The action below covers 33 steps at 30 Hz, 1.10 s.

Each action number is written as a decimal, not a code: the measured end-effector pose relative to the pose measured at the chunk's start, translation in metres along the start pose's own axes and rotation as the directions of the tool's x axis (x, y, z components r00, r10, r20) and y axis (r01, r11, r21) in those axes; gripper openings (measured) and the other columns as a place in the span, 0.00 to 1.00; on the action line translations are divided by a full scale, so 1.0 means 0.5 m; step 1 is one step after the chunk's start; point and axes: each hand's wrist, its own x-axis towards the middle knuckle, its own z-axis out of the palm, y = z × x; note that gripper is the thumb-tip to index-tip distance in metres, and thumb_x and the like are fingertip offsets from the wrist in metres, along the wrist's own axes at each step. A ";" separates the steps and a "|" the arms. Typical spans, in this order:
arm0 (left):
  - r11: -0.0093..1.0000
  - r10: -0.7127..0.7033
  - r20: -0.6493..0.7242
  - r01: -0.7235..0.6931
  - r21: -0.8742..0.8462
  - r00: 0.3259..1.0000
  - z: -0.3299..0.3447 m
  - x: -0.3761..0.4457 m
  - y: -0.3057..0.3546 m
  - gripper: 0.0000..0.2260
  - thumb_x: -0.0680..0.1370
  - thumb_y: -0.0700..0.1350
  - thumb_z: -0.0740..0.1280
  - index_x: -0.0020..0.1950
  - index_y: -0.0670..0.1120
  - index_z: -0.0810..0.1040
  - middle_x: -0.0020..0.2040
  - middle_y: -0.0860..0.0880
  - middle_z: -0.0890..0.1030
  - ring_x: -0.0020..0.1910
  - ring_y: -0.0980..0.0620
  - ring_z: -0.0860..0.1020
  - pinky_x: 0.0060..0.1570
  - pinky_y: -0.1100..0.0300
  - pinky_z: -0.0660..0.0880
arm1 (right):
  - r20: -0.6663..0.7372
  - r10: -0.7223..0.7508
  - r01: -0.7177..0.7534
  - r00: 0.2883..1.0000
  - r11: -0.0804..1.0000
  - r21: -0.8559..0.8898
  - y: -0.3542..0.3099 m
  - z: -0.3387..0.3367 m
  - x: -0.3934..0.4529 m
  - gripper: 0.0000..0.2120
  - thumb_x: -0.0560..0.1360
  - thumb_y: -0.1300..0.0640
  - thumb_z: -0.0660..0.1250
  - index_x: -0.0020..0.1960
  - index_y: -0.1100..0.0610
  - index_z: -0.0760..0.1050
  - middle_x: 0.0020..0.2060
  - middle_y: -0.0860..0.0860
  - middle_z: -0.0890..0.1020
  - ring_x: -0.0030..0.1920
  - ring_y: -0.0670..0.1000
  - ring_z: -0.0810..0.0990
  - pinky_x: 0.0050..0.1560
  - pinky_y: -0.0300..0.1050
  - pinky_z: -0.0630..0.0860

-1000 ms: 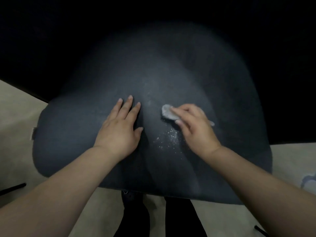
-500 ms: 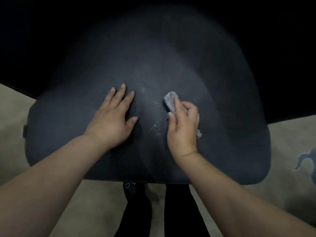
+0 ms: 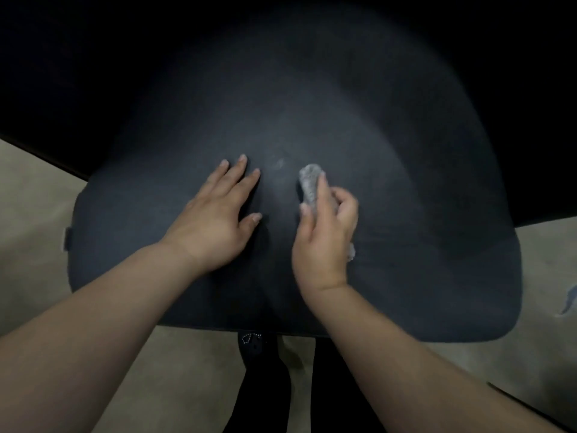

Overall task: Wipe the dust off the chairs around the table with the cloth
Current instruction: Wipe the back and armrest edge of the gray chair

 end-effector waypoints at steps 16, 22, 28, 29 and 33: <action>0.997 -0.074 -0.070 0.073 -0.013 0.995 0.003 -0.061 -0.046 0.29 0.79 0.55 0.59 0.79 0.53 0.53 0.79 0.54 0.46 0.77 0.54 0.42 0.73 0.60 0.43 | 0.152 -0.177 0.186 0.972 0.981 -0.051 0.056 -0.056 -0.003 0.21 0.76 0.59 0.61 0.69 0.59 0.71 0.59 0.58 0.72 0.58 0.56 0.72 0.63 0.44 0.66; 0.997 -0.073 -0.115 0.070 -0.033 0.991 0.020 -0.067 -0.046 0.28 0.80 0.53 0.59 0.78 0.52 0.54 0.80 0.53 0.47 0.78 0.53 0.42 0.75 0.56 0.46 | 0.144 -0.079 0.110 0.986 0.969 -0.220 0.019 -0.012 -0.063 0.24 0.77 0.60 0.63 0.72 0.64 0.66 0.60 0.65 0.70 0.56 0.64 0.69 0.59 0.53 0.66; 0.995 -0.080 -0.130 0.071 -0.076 0.988 0.016 -0.073 -0.058 0.26 0.81 0.49 0.59 0.78 0.53 0.56 0.79 0.53 0.48 0.78 0.53 0.44 0.73 0.59 0.44 | 0.274 -0.144 0.174 0.951 0.981 -0.085 -0.042 0.033 -0.071 0.26 0.78 0.55 0.59 0.74 0.61 0.63 0.62 0.60 0.68 0.59 0.58 0.68 0.62 0.51 0.67; 0.994 -0.086 -0.124 0.078 -0.074 0.988 0.014 -0.079 -0.063 0.26 0.81 0.49 0.59 0.78 0.53 0.56 0.79 0.53 0.48 0.78 0.53 0.44 0.74 0.58 0.45 | 0.314 -0.143 0.163 0.939 0.986 -0.039 -0.036 0.019 -0.067 0.27 0.78 0.54 0.57 0.76 0.59 0.59 0.63 0.57 0.67 0.61 0.55 0.67 0.63 0.47 0.65; 0.991 -0.117 -0.124 0.109 -0.072 0.985 0.010 -0.099 -0.083 0.26 0.81 0.49 0.59 0.78 0.54 0.56 0.79 0.55 0.48 0.78 0.54 0.44 0.75 0.53 0.48 | 0.436 -0.129 0.063 0.891 0.985 0.163 -0.007 -0.044 -0.048 0.33 0.77 0.57 0.62 0.78 0.47 0.51 0.64 0.45 0.68 0.66 0.40 0.66 0.65 0.28 0.61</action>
